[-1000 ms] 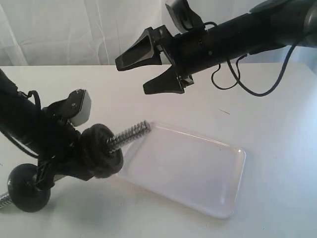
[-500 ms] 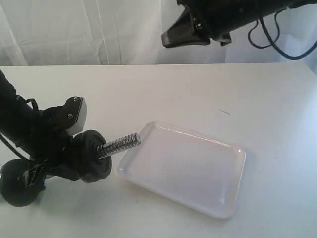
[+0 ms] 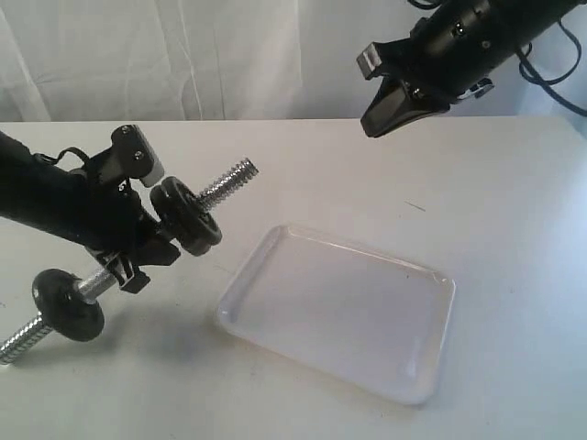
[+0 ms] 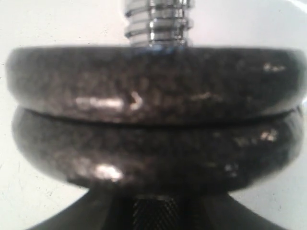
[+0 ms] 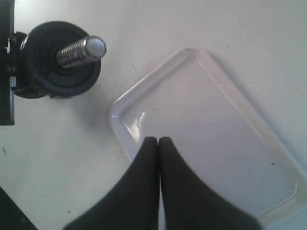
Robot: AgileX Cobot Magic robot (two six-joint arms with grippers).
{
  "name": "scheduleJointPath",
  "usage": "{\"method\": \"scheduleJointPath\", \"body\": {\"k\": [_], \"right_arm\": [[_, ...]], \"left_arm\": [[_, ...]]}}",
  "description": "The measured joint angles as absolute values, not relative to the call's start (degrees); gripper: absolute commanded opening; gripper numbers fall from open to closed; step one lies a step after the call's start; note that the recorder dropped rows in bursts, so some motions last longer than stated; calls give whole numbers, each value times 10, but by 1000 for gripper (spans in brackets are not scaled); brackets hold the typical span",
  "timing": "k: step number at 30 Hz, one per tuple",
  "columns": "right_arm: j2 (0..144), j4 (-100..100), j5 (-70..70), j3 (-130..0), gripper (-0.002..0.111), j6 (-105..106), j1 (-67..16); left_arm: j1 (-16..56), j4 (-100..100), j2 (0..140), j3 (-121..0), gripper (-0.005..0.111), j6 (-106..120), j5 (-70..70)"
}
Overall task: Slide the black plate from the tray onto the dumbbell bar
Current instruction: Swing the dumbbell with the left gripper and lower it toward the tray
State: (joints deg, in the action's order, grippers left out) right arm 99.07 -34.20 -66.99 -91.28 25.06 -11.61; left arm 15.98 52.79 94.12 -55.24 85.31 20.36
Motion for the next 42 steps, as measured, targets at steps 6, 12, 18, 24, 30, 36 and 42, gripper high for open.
{"method": "scheduleJointPath", "body": {"k": [6, 12, 18, 24, 30, 36, 42], "right_arm": [[954, -340, -683, -893, 0, 248, -116], [867, -340, -681, -820, 0, 246, -116], [768, -340, -681, -740, 0, 246, -116], [672, -329, -681, -683, 0, 245, -116], [603, -282, -682, -661, 0, 215, -116], [568, -257, -682, -661, 0, 195, -116], [557, -256, -683, -661, 0, 186, -116]], "left_arm": [[160, 602, 941, -550, 0, 849, 158], [160, 798, 963, -554, 0, 845, 111], [176, 943, 1007, -592, 0, 808, 34], [187, 959, 1038, -612, 0, 810, 20], [195, 946, 1050, -613, 0, 812, 60], [201, 921, 1050, -613, 0, 814, 96], [201, 897, 1050, -613, 0, 806, 102]]}}
